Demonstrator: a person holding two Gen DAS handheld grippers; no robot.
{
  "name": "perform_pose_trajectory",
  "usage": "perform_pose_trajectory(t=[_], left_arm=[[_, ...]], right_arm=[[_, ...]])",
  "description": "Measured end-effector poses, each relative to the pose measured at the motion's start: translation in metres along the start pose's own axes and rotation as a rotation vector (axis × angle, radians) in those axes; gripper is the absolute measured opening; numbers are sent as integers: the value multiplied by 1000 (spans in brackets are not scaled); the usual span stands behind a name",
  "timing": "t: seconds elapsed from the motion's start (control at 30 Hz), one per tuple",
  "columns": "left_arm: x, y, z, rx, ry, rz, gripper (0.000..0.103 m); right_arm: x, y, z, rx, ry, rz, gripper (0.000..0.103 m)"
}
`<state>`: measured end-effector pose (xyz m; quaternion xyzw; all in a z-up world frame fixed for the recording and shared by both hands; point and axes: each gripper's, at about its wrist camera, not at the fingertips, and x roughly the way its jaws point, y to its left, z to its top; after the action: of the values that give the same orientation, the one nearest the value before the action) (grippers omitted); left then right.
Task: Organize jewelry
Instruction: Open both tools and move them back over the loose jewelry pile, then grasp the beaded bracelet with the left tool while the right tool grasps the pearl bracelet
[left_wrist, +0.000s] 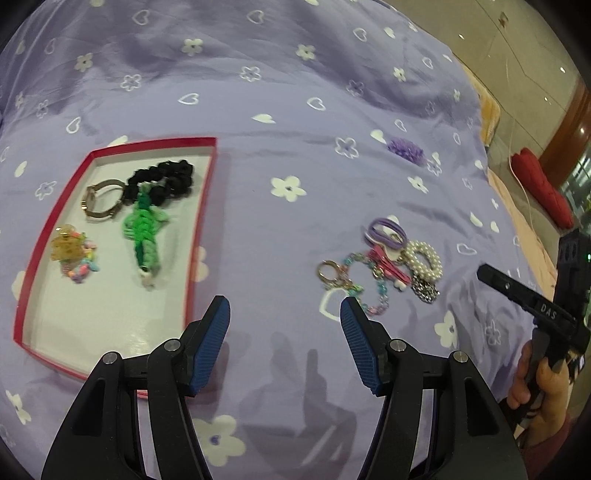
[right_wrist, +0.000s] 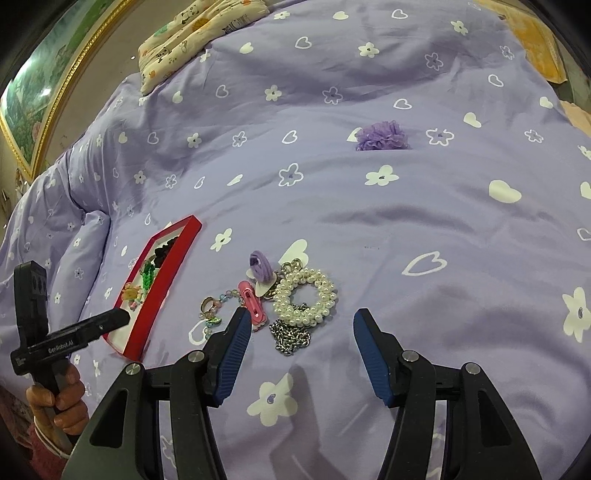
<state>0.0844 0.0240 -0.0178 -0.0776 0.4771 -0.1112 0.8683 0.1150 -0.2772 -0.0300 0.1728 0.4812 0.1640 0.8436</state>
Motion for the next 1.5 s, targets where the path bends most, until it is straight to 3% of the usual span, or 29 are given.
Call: perform_pose_trajectory(t=[0.53, 0.7, 0.9, 1.0, 1.03, 1.07, 1.1, 1.17, 1.5], left_arm=[[46, -47, 1, 65, 82, -31, 62], [69, -59, 4, 86, 115, -24, 61], [87, -64, 2, 97, 139, -8, 47], [90, -63, 2, 105, 131, 11, 29], [90, -63, 3, 108, 130, 9, 16], [90, -62, 4, 110, 130, 0, 16], [89, -61, 3, 112, 127, -6, 16], [87, -60, 3, 115, 120, -9, 11], [48, -56, 3, 109, 39, -51, 11]], right_arm=[[26, -2, 11, -77, 38, -11, 58], [45, -2, 15, -115, 78, -33, 51], [69, 3, 16, -174, 130, -68, 38], [80, 6, 13, -209, 143, -95, 29], [82, 6, 12, -216, 140, -101, 26], [82, 6, 13, -219, 137, -114, 16], [82, 5, 13, -215, 134, -115, 14], [79, 3, 15, -194, 126, -96, 13], [44, 15, 21, -131, 41, -1, 12]])
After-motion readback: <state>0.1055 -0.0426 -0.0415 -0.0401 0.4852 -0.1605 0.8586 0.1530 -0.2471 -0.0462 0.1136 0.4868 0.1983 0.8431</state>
